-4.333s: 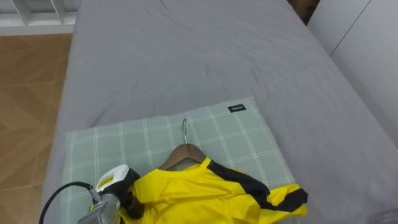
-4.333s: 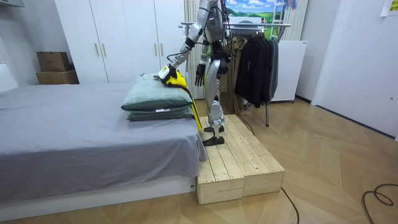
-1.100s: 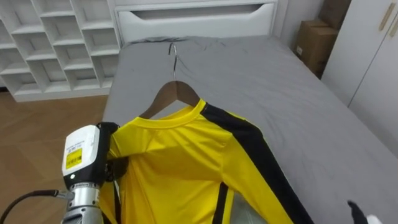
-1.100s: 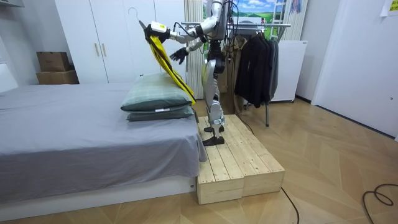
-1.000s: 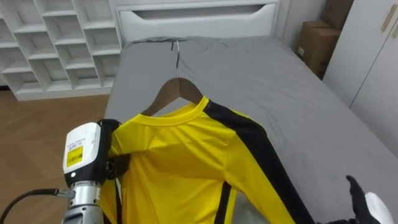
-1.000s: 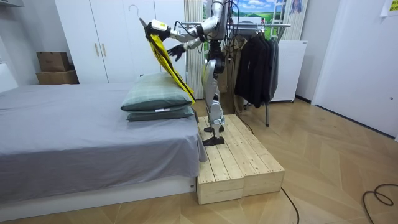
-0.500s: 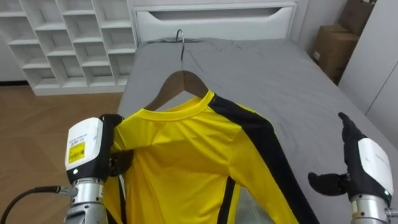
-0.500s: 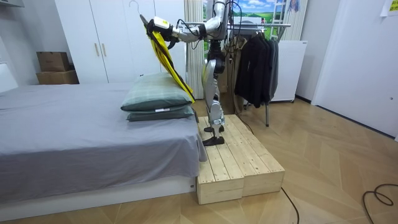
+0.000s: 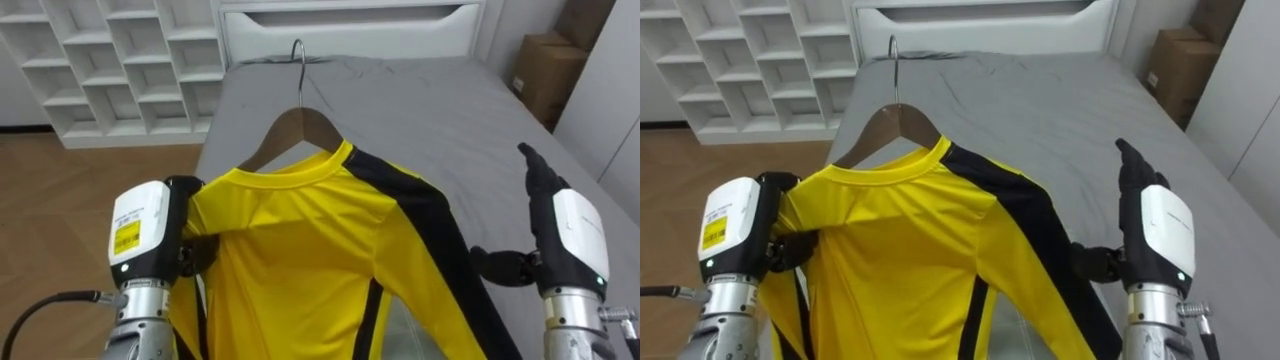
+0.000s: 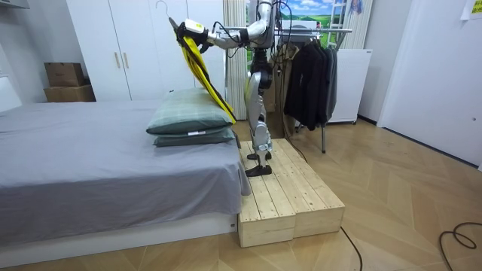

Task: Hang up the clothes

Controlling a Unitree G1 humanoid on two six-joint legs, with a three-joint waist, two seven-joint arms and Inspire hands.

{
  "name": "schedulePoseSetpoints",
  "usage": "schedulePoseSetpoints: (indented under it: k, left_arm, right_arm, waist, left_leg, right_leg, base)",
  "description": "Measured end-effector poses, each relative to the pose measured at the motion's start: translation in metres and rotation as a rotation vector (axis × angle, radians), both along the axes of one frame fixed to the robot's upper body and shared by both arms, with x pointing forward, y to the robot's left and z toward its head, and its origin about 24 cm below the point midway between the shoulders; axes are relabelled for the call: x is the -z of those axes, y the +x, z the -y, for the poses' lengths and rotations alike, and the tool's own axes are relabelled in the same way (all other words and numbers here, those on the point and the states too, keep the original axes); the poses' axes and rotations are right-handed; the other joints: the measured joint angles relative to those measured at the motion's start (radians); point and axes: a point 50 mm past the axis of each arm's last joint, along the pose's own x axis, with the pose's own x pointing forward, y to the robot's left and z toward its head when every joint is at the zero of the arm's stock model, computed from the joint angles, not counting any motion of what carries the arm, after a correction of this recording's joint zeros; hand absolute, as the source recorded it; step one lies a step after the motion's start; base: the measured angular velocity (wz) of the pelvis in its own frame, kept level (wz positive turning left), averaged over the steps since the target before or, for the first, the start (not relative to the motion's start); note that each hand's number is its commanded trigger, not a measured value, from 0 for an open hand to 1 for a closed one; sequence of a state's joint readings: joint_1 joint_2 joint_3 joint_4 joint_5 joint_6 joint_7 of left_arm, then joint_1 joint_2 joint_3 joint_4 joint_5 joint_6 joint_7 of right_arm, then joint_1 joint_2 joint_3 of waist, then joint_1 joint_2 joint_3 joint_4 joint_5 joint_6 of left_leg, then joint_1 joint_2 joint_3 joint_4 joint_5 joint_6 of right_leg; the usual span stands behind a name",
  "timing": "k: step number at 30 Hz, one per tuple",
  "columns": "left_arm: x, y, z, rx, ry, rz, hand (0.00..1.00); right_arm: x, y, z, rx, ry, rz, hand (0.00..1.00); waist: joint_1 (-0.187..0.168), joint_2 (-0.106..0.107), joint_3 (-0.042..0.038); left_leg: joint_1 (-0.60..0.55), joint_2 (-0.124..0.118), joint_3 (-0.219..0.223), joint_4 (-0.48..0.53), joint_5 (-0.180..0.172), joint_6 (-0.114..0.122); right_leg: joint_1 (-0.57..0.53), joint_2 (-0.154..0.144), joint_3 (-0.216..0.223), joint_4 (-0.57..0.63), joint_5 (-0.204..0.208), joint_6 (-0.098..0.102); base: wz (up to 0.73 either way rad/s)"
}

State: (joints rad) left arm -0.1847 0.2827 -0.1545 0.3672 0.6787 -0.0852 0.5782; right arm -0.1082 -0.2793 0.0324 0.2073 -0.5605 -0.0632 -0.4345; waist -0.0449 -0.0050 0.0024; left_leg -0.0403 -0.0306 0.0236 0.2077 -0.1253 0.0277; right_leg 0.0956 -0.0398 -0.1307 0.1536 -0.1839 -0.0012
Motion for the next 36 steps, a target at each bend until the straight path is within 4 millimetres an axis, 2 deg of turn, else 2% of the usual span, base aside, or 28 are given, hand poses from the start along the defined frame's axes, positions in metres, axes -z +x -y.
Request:
schedulePoseSetpoints:
  k: [9, 14, 19, 24, 30, 36]
  left_arm:
    - [0.001, 0.0, -0.002, -0.01, -0.003, -0.01, 1.0]
    - [0.001, 0.0, -0.002, -0.006, 0.002, -0.021, 1.0]
    - [0.001, 0.0, -0.002, -0.006, 0.002, -0.021, 1.0]
    - [0.002, 0.001, -0.001, 0.004, -0.001, -0.041, 1.0]
    - [0.003, 0.002, -0.001, 0.023, 0.022, -0.072, 1.0]
    - [0.003, 0.003, 0.002, 0.044, 0.068, -0.089, 1.0]
  right_arm:
    - [-0.008, 0.004, -0.009, -0.038, -0.008, 0.033, 0.0]
    - [-0.025, 0.016, -0.013, -0.056, -0.009, 0.09, 0.0]
    - [-0.025, 0.018, -0.016, -0.075, -0.011, 0.079, 0.0]
    - [-0.024, 0.02, -0.021, -0.117, -0.017, 0.044, 0.0]
    - [-0.043, 0.032, -0.027, -0.142, -0.035, 0.097, 0.0]
    - [-0.038, 0.033, -0.03, -0.164, -0.061, 0.063, 0.0]
  waist:
    - [0.002, -0.003, 0.0012]
    - [0.003, -0.016, 0.0089]
    - [0.015, -0.023, 0.0135]
    - [0.029, -0.024, 0.0141]
    - [0.029, -0.025, 0.0145]
    - [0.038, -0.025, 0.0142]
  left_leg:
    - [0.003, -0.001, -0.013, -0.003, 0.0, 0.0]
    - [0.0, -0.001, -0.013, 0.0, 0.0, 0.0]
    - [-0.001, 0.0, -0.013, -0.001, 0.0, 0.0]
    - [-0.004, -0.001, -0.015, -0.002, 0.0, 0.0]
    - [-0.006, -0.002, -0.02, -0.002, 0.0, 0.0]
    - [-0.008, -0.003, -0.027, -0.003, 0.0, 0.0]
  right_leg:
    - [-0.004, 0.0, -0.008, 0.018, 0.001, -0.002]
    - [-0.005, 0.0, -0.009, 0.018, 0.001, -0.002]
    - [-0.008, 0.0, -0.009, 0.018, 0.001, -0.002]
    - [-0.01, 0.0, -0.011, 0.018, 0.001, -0.002]
    - [-0.011, 0.0, -0.016, 0.016, 0.001, -0.002]
    - [-0.012, 0.0, -0.024, 0.016, 0.001, -0.002]
  base:
    - [0.04]
    - [0.0]
    - [0.0]
    - [0.01]
    - [0.01]
    - [0.03]
